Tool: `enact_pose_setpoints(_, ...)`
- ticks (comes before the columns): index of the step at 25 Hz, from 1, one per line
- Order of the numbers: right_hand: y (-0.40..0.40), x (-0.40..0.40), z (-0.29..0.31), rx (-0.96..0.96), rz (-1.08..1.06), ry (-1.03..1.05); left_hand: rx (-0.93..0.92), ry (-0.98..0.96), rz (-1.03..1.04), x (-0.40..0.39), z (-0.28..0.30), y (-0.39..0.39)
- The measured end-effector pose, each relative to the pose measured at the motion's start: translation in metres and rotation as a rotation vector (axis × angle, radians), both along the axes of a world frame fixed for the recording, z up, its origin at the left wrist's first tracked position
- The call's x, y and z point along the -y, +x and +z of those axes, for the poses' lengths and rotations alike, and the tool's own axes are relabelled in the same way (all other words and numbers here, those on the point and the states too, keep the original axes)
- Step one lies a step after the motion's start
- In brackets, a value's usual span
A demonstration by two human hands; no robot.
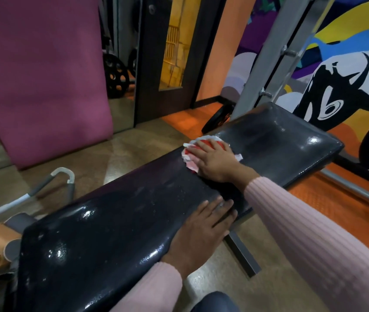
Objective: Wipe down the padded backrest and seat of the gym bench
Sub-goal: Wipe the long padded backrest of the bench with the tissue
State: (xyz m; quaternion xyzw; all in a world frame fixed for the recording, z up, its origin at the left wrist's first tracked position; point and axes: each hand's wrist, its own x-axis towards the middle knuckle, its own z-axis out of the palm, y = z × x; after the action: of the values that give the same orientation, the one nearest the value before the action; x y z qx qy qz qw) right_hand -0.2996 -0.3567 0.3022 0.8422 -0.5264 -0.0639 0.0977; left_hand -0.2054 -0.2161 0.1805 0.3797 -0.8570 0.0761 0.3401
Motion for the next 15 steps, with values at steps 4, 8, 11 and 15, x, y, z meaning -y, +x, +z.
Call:
enact_pose_setpoints(4, -0.028, 0.025, 0.015, 0.093, -0.198, -0.062, -0.010, -0.006, 0.010, -0.001, -0.003, -0.001)
enact_pose_setpoints(8, 0.022, 0.048, 0.017, -0.030, -0.272, 0.033, 0.087, 0.011, 0.024, -0.002, -0.004, 0.000)
enact_pose_setpoints(11, 0.041, 0.016, -0.002, 0.013, -0.078, 0.064, 0.069, 0.021, 0.029, 0.002, 0.001, 0.001)
enact_pose_setpoints(15, -0.004, -0.003, -0.001, 0.037, 0.086, 0.029, -0.016, 0.006, -0.011, 0.002, -0.003, 0.001)
